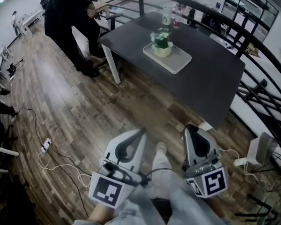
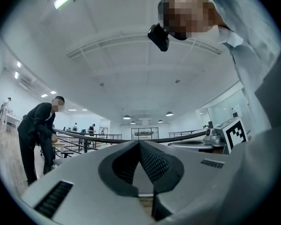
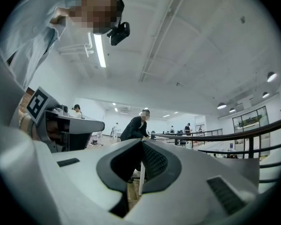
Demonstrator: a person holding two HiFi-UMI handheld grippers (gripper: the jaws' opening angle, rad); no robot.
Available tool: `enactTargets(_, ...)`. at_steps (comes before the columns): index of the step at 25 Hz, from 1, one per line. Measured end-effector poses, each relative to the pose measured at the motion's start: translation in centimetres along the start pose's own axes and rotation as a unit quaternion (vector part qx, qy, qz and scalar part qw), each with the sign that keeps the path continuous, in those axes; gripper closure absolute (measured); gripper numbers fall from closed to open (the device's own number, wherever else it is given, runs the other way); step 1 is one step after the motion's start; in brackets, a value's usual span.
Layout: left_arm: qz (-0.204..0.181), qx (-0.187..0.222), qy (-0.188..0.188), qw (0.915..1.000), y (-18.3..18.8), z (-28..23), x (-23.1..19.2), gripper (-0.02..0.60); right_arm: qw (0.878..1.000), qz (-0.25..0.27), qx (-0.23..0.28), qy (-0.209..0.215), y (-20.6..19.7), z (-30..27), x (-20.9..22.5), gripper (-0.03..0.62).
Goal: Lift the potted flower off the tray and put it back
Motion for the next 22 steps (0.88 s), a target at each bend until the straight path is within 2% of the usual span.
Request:
enactTargets(9, -0.004, -0.002, 0.021, 0.9998, -0.8, -8.1, -3.6, 0.580, 1.000, 0.006, 0.000, 0.030, -0.1, -6.6, 6.2, 0.594)
enactTargets(22, -0.011, -0.009, 0.052, 0.9985, -0.9, -19.6, -7.8, 0.580, 0.999, -0.004, 0.008, 0.050, 0.8, -15.0, 16.3, 0.594)
Point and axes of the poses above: the fingertips, and each gripper's own axes: z backward along the fingers, x to its right, y out of its top, the point moved 1 cm from there along z, backward along the fingers, and after that the axes turned 7 degrees about -z, right-handed, at the moved point
